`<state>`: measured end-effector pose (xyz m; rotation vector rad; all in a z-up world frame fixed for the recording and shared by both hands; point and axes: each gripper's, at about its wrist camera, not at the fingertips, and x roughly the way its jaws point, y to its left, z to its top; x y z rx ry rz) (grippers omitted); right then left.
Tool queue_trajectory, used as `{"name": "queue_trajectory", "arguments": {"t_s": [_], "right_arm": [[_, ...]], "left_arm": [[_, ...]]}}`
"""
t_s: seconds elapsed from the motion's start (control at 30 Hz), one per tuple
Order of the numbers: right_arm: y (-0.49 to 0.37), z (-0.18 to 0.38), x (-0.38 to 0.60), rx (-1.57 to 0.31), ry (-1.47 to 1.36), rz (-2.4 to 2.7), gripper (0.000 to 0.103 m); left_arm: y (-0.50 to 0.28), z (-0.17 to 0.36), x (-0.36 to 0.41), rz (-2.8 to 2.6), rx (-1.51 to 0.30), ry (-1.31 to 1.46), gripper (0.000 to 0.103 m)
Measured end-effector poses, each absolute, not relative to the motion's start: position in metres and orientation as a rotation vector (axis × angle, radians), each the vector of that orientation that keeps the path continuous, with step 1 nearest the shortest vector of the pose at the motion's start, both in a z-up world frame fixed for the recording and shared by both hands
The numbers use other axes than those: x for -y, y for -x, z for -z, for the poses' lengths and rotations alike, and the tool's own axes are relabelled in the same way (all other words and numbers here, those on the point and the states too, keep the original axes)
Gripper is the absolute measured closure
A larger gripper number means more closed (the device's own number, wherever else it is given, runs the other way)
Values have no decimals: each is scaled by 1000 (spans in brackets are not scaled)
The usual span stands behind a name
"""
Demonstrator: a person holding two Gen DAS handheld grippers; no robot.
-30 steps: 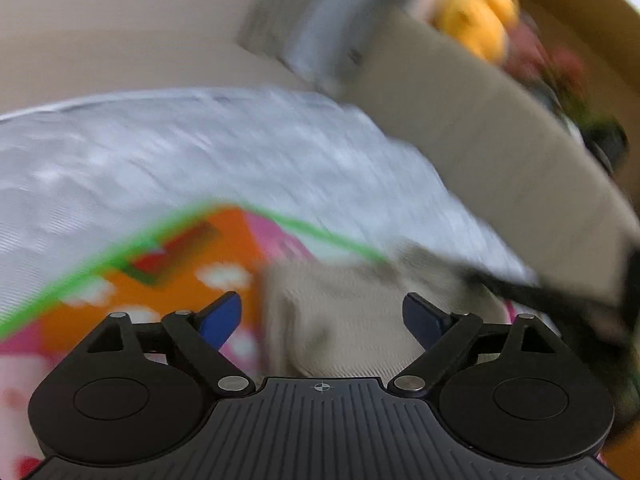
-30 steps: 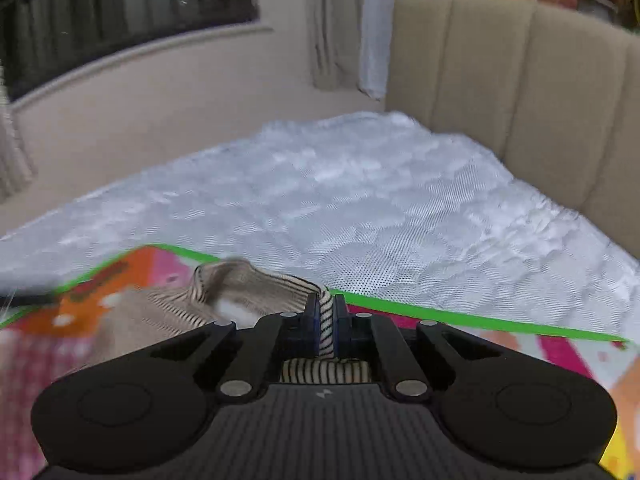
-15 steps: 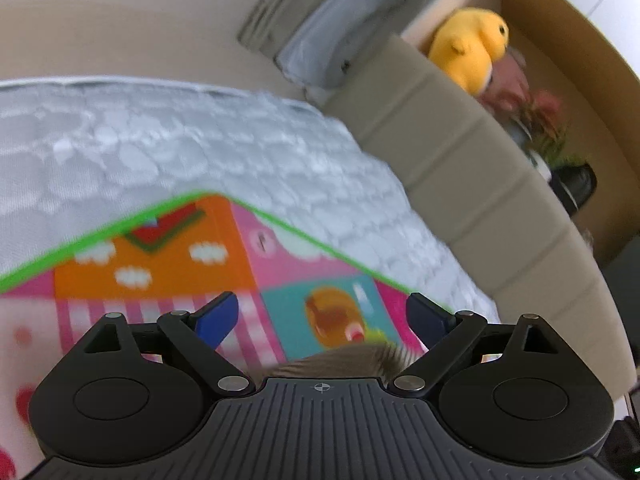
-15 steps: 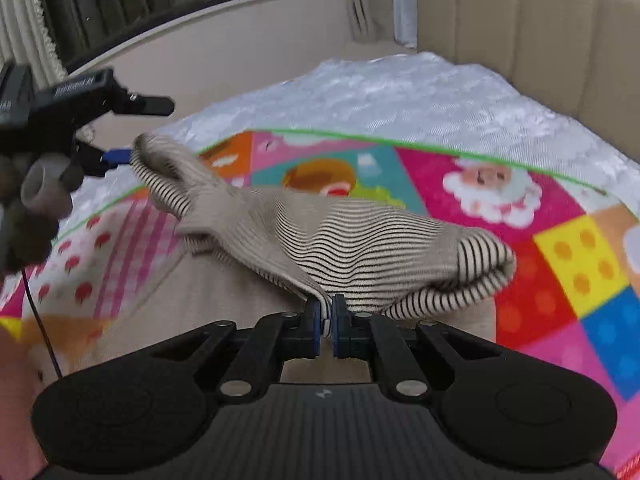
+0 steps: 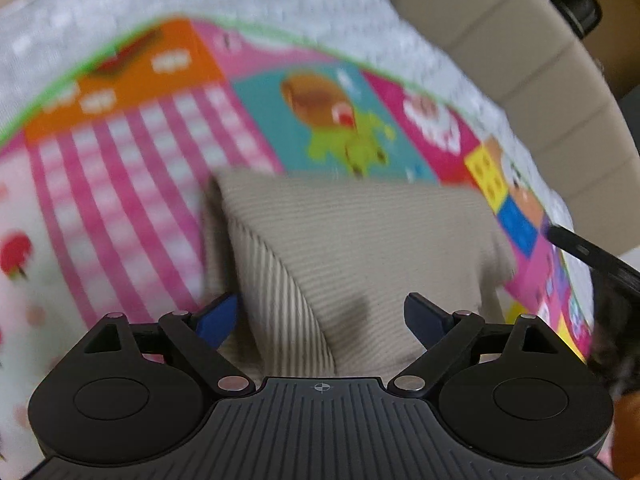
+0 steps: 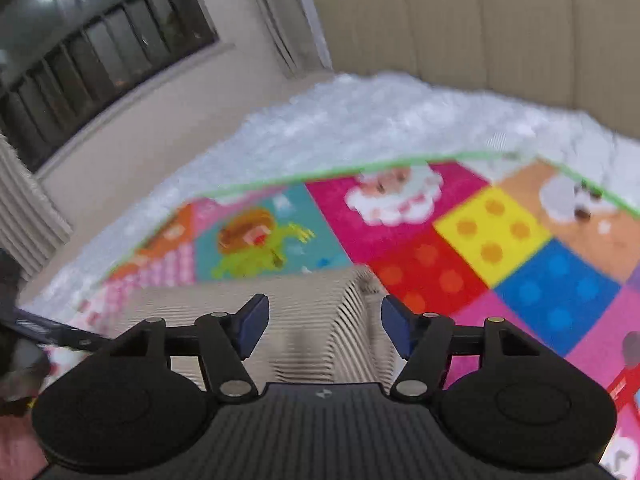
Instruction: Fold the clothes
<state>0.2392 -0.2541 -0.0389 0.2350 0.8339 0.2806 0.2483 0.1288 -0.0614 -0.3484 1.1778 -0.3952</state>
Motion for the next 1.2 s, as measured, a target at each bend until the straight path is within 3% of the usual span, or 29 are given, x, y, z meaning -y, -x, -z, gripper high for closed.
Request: {"name": "queue_trajectory", "arguments": {"t_s": [0.07, 0.17, 0.23, 0.3, 0.33, 0.4, 0.57, 0.73, 0.97, 1.07, 1.13, 1.2], "right_arm": [[-247, 60, 249, -875, -236, -285, 40], [-253, 81, 232, -914, -219, -341, 40], [-252, 86, 217, -900, -136, -370, 49], [-256, 86, 209, -876, -84, -378, 64], [-265, 84, 209, -867, -95, -373, 66], [-283, 80, 209, -846, -122, -363, 71], [-313, 57, 221, -795, -224, -366, 71], [-282, 45, 226, -815, -250, -434, 71], [-245, 67, 216, -857, -153, -426, 71], [-241, 90, 205, -865, -31, -374, 64], [-239, 93, 202, -848, 12, -358, 58], [-237, 87, 203, -844, 6, -344, 56]], "left_arm": [[-247, 71, -125, 407, -1212, 358, 15], [-251, 85, -121, 409, -1238, 380, 32], [-256, 93, -118, 417, -1246, 392, 46], [-267, 95, -117, 428, -1229, 401, 59], [-272, 95, -116, 435, -1217, 405, 66], [-290, 87, -115, 442, -1164, 386, 70], [-331, 46, -119, 418, -986, 291, 72], [-315, 32, -133, 450, -995, 290, 72], [-280, 57, -135, 457, -1103, 286, 70], [-272, 78, -130, 417, -1168, 261, 64], [-269, 84, -130, 369, -1169, 228, 52], [-265, 79, -129, 327, -1148, 191, 48]]}}
